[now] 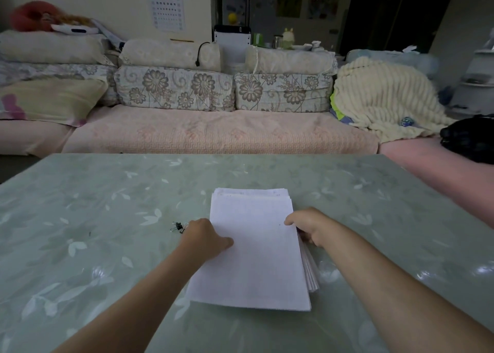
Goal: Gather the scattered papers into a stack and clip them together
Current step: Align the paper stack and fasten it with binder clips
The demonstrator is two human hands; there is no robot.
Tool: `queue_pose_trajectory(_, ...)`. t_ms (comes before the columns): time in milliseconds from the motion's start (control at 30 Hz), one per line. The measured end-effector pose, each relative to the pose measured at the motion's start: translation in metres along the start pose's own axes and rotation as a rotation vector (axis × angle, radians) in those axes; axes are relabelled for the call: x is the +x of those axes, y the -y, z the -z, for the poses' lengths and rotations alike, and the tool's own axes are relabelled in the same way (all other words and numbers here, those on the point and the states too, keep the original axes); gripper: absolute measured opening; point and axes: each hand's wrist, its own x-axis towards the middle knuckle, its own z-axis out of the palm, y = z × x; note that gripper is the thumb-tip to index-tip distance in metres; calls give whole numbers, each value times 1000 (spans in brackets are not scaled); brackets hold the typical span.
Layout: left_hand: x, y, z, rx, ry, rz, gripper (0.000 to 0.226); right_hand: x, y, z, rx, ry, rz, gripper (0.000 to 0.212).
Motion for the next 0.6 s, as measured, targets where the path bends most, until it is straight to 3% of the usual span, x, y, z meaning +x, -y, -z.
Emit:
queue_pose_trajectory(133, 1, 2, -2, 3, -6, 7, 43, 3, -6, 0, -16, -1, -1, 35)
queue_pose_trajectory(267, 3, 3, -3, 15, -8, 13, 44, 5, -5, -1, 98, 38, 21, 23)
queue_pose_trajectory(400, 3, 3, -3, 8, -1, 26, 47, 6, -6, 3, 156, 90, 19, 40)
queue_pose_trajectory(500, 5, 4, -4, 16, 0, 39, 49, 4, -10, 8, 141, 190, -29, 27)
queue_pose_trajectory(600, 6, 4, -7, 16, 5, 40, 50, 9, -17, 8, 97, 208, 65, 37)
